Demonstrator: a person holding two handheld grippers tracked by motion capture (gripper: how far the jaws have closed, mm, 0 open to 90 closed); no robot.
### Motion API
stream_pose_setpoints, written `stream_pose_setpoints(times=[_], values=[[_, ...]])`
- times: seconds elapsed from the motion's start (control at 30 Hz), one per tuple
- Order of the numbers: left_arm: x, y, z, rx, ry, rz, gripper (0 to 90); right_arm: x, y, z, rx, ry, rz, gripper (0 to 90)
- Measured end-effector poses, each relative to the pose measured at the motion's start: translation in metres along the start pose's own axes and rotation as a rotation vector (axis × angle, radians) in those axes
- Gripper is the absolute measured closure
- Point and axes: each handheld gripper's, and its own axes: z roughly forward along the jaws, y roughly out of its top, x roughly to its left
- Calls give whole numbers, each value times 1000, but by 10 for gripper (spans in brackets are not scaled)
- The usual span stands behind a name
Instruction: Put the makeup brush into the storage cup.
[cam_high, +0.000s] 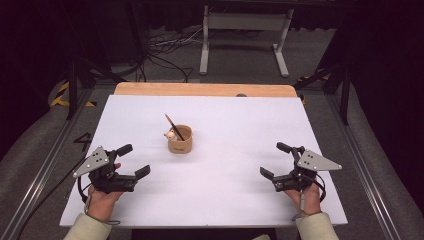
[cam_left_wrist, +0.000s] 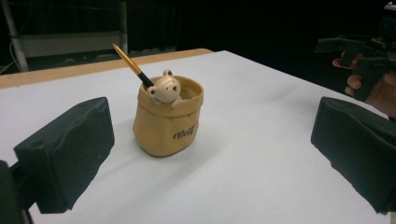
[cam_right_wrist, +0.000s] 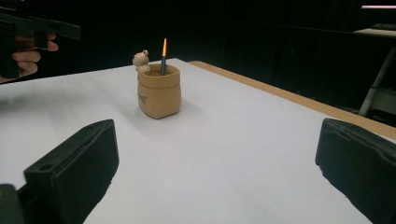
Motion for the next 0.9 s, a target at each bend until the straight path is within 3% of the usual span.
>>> stream_pose_setpoints(times=[0.3,0.6,0.7,0.9], values=[[2,-13,2,23,-6,-14,1,2,-9,-1,2,5,-4,0],[7,-24,1,50,6,-20,1,3,-23,0,6,5,24,0],[9,-30,4,82,9,-17,3,3,-26,2,43,-4,34,0],[9,-32,6,94,11,-10,4,3,-28,5,66,-10,41,0]])
